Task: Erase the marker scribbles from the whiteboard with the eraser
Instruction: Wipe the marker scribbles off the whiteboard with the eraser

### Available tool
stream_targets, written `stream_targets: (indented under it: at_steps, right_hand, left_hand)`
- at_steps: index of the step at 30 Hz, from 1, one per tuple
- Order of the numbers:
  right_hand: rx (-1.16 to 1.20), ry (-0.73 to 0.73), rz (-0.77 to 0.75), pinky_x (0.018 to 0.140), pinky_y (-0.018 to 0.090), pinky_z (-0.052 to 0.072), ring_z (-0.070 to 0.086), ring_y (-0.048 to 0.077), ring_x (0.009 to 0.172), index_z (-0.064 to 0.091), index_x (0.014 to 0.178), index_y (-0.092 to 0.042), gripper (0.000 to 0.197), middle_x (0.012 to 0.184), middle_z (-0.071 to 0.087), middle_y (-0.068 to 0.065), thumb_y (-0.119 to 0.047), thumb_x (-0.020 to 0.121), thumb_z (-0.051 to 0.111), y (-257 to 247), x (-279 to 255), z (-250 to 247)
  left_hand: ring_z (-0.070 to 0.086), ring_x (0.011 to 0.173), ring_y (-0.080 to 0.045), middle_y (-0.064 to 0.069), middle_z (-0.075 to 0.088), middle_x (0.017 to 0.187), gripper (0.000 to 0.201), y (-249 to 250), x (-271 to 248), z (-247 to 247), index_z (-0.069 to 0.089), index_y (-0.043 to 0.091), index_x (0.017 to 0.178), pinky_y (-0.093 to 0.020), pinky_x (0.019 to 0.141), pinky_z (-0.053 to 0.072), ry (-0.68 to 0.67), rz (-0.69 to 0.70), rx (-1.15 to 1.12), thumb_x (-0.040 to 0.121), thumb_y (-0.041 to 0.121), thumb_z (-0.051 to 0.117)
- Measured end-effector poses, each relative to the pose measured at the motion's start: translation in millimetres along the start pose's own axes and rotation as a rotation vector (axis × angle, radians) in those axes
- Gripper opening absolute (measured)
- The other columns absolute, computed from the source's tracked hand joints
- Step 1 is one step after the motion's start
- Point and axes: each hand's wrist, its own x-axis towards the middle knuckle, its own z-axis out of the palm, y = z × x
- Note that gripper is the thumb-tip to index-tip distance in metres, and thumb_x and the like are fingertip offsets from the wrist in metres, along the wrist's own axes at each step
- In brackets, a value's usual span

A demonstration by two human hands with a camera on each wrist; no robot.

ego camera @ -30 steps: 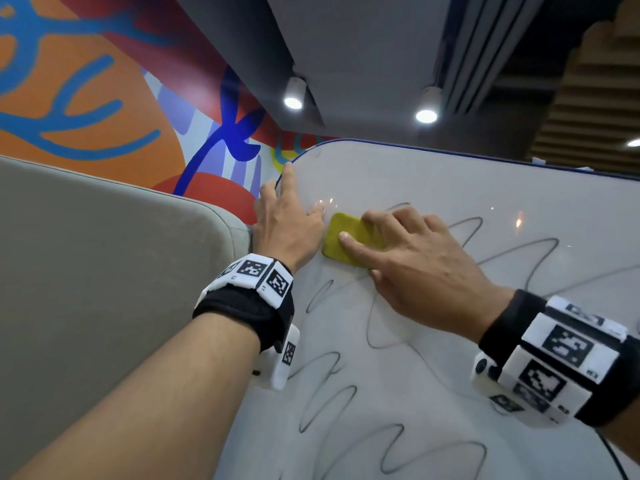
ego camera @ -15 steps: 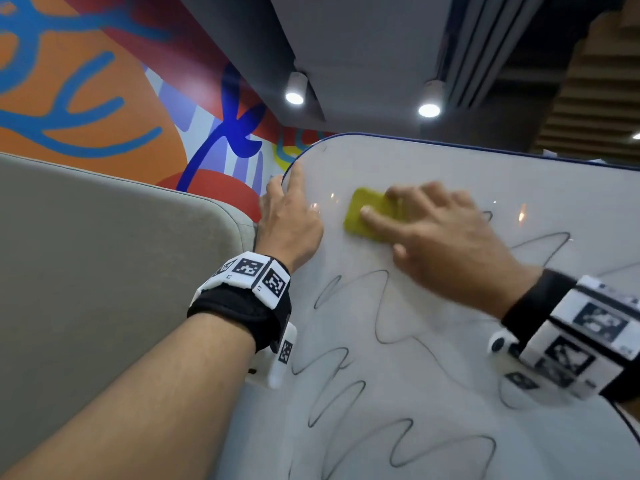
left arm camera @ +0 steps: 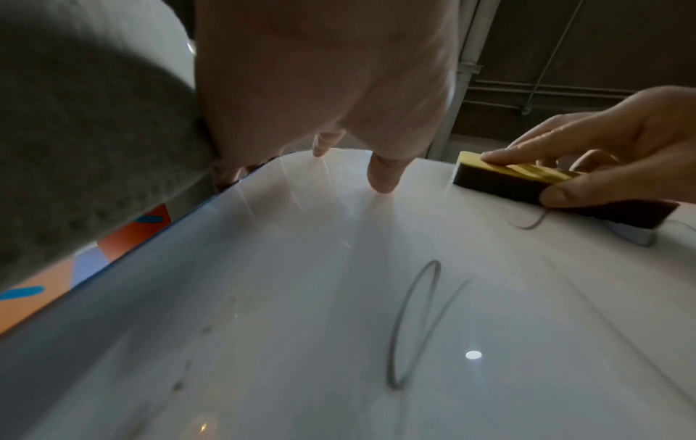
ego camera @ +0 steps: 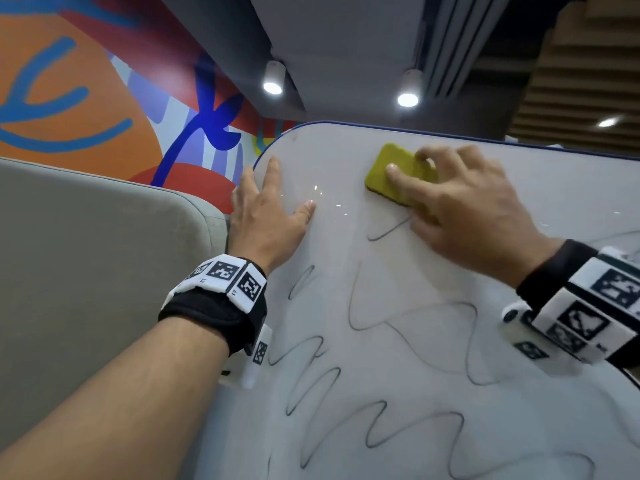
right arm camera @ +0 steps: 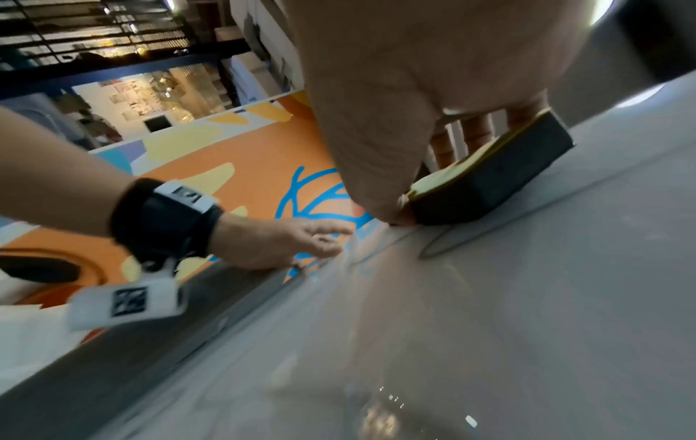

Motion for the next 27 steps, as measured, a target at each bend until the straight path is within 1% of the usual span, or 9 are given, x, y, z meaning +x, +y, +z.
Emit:
stream_targets:
  at_steps: [5, 7, 11, 13, 17, 19, 23, 25, 27]
  right_hand:
    - [0.024, -0.049, -0.256, 0.076, 0.044, 0.047, 0.055, 0.038, 0.1, 0.058, 0.135, -0.025, 0.058, 0.129, 0.056, 0.016, -0.024, 0.078, 0.05, -52.9, -51.5, 20.2]
    - [0.027, -0.08, -0.296, 0.077, 0.043, 0.047, 0.055, 0.037, 0.101, 0.057, 0.135, -0.027, 0.058, 0.13, 0.056, 0.014, -0.024, 0.078, 0.052, -45.3, -49.4, 15.3]
    - [0.032, 0.031, -0.008, 0.079, 0.048, 0.045, 0.051, 0.042, 0.103, 0.058, 0.137, -0.027, 0.061, 0.13, 0.055, 0.018, -0.023, 0.077, 0.066, -2.2, -7.0, 3.2]
    - [0.028, 0.048, 0.061, 0.079, 0.048, 0.043, 0.048, 0.041, 0.106, 0.057, 0.138, -0.026, 0.061, 0.131, 0.052, 0.018, -0.025, 0.077, 0.065, -8.3, -7.5, 8.0]
    - [0.05, 0.028, -0.166, 0.077, 0.044, 0.044, 0.053, 0.039, 0.1, 0.059, 0.135, -0.022, 0.058, 0.129, 0.056, 0.019, -0.025, 0.078, 0.05, -61.7, -56.0, 27.8]
    - [0.062, -0.026, -0.25, 0.077, 0.044, 0.047, 0.056, 0.039, 0.1, 0.06, 0.134, -0.023, 0.057, 0.129, 0.057, 0.017, -0.025, 0.079, 0.048, -61.0, -59.0, 26.1]
    - [0.084, 0.037, -0.086, 0.08, 0.048, 0.046, 0.053, 0.042, 0.102, 0.063, 0.132, -0.026, 0.056, 0.13, 0.057, 0.017, -0.02, 0.076, 0.07, -26.5, -22.0, 15.8]
    - [0.102, 0.064, -0.008, 0.08, 0.049, 0.044, 0.05, 0.043, 0.104, 0.063, 0.132, -0.025, 0.055, 0.132, 0.056, 0.017, -0.023, 0.077, 0.07, -33.1, -21.0, 19.0]
    - [0.114, 0.063, -0.059, 0.08, 0.047, 0.045, 0.052, 0.042, 0.103, 0.063, 0.131, -0.023, 0.052, 0.132, 0.056, 0.018, -0.024, 0.079, 0.065, -61.6, -39.3, 28.8]
  left_hand:
    - [0.014, 0.146, -0.033, -0.01, 0.009, 0.162, 0.079, 2.3, -0.2, -0.9, 0.017, 0.029, 0.154, -0.052, 0.114, 0.027, 0.003, 0.051, 0.077, 0.09, 0.056, 0.054]
    - [0.008, 0.149, -0.031, -0.007, 0.005, 0.164, 0.076, 2.4, -1.0, -1.7, 0.017, 0.03, 0.155, -0.049, 0.118, 0.021, 0.006, 0.112, 0.122, 0.092, 0.055, 0.051]
    - [0.002, 0.15, -0.024, -0.004, 0.002, 0.165, 0.074, -5.5, -9.9, 3.9, 0.013, 0.033, 0.155, -0.047, 0.12, 0.015, -0.006, 0.185, 0.137, 0.093, 0.055, 0.048]
    - [0.0, 0.151, -0.022, -0.003, 0.0, 0.165, 0.073, -9.8, -16.6, 9.4, 0.011, 0.034, 0.156, -0.048, 0.12, 0.013, -0.013, 0.196, 0.154, 0.094, 0.055, 0.046]
    - [0.0, 0.151, -0.022, -0.003, 0.001, 0.165, 0.071, -12.4, -24.5, 13.8, 0.01, 0.035, 0.156, -0.049, 0.121, 0.01, -0.02, 0.212, 0.182, 0.096, 0.054, 0.042]
    - [-0.001, 0.151, -0.022, -0.002, 0.0, 0.165, 0.068, -13.0, -26.0, 12.8, 0.009, 0.035, 0.156, -0.049, 0.121, 0.008, -0.037, 0.221, 0.188, 0.098, 0.051, 0.041]
    - [0.0, 0.151, -0.021, -0.002, 0.002, 0.165, 0.06, -15.9, -25.3, 8.7, 0.013, 0.035, 0.155, -0.052, 0.121, 0.009, -0.057, 0.248, 0.15, 0.102, 0.029, 0.039]
    - [0.001, 0.15, -0.022, -0.002, 0.003, 0.165, 0.062, -18.2, -24.6, 7.9, 0.016, 0.035, 0.155, -0.052, 0.12, 0.01, -0.058, 0.264, 0.14, 0.1, 0.017, 0.039]
    - [0.002, 0.151, -0.022, -0.002, 0.004, 0.165, 0.065, -20.0, -25.9, 8.5, 0.017, 0.034, 0.155, -0.051, 0.121, 0.011, -0.059, 0.284, 0.153, 0.098, 0.012, 0.039]
